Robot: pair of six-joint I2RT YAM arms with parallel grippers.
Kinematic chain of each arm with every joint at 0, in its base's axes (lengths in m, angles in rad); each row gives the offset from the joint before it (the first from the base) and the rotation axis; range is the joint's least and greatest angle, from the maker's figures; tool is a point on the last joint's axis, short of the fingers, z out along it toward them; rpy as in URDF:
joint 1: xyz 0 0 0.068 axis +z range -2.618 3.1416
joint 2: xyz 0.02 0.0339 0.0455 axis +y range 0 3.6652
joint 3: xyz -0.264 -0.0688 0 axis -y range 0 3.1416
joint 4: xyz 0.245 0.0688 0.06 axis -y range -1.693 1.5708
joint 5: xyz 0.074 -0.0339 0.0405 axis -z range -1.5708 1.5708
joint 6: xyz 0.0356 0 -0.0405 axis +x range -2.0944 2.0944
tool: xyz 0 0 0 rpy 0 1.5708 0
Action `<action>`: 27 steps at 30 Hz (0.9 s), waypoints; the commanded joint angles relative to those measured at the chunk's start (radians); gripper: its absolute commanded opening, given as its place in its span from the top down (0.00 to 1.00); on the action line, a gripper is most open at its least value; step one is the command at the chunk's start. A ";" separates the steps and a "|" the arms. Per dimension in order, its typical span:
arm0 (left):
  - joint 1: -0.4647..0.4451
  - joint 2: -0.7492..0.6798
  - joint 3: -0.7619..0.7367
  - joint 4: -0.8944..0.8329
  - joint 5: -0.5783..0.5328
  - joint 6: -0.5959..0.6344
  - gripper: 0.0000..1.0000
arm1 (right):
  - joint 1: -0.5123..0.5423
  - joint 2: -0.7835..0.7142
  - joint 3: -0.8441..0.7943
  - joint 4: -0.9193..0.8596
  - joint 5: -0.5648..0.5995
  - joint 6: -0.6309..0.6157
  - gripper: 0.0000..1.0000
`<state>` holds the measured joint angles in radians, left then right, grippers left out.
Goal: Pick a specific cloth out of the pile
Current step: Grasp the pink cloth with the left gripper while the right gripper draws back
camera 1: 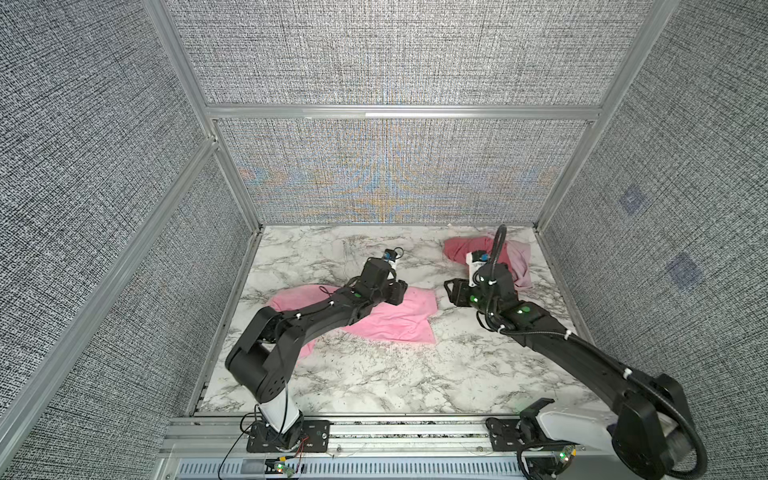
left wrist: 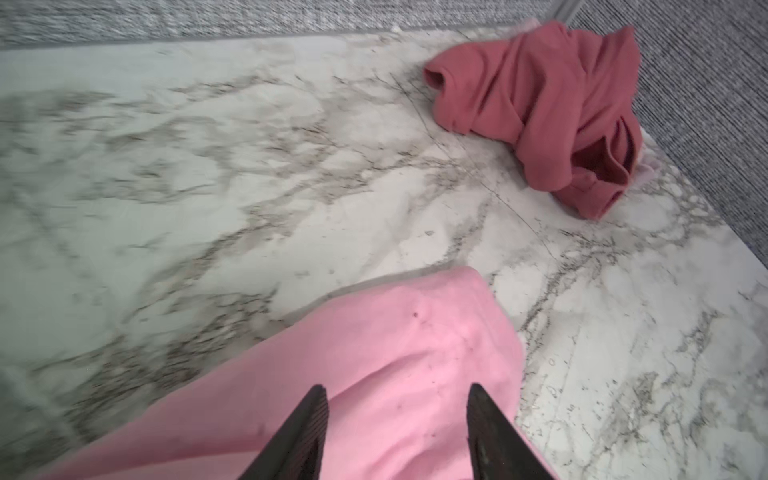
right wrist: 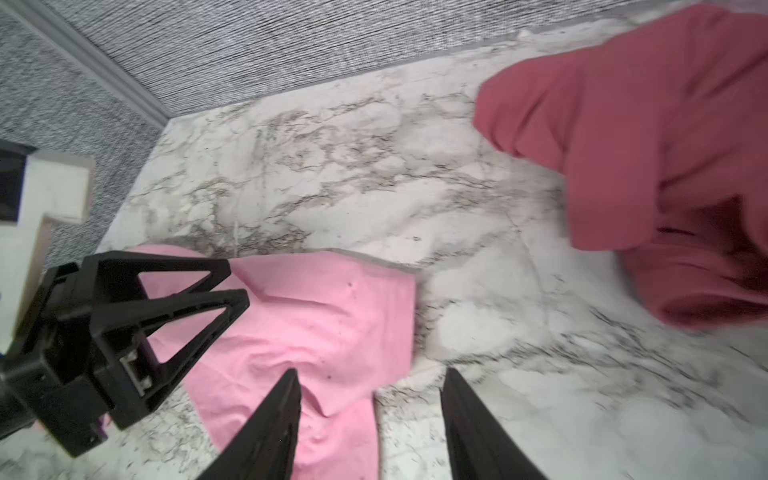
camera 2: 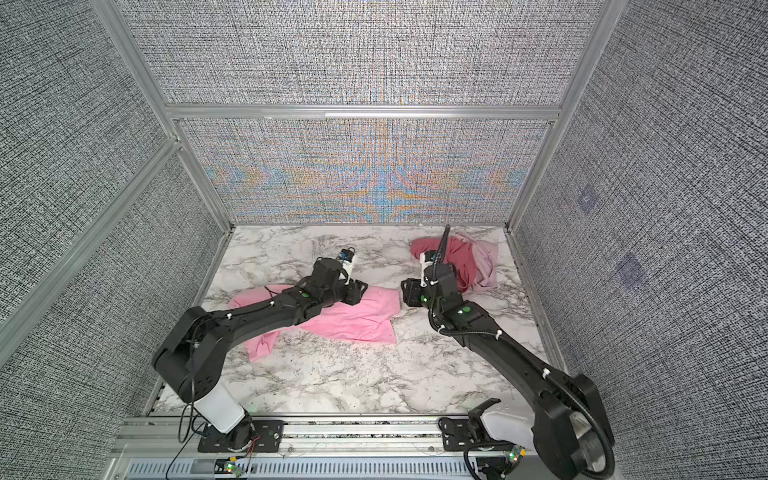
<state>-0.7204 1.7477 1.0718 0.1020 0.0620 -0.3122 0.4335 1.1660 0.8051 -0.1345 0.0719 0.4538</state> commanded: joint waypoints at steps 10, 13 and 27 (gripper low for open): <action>-0.124 0.225 0.222 -0.122 -0.003 0.057 0.44 | -0.250 -0.159 -0.094 -0.124 -0.049 0.030 0.44; -0.141 0.270 0.273 -0.185 -0.038 0.056 0.42 | -0.264 -0.156 -0.108 -0.095 -0.100 0.050 0.44; -0.178 0.373 0.366 -0.274 -0.105 0.063 0.40 | -0.271 -0.128 -0.126 -0.036 -0.156 0.063 0.44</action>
<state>-0.8978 2.1113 1.4265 -0.1402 -0.0093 -0.2569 0.1627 1.0359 0.6804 -0.1947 -0.0647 0.5007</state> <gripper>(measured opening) 0.599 0.565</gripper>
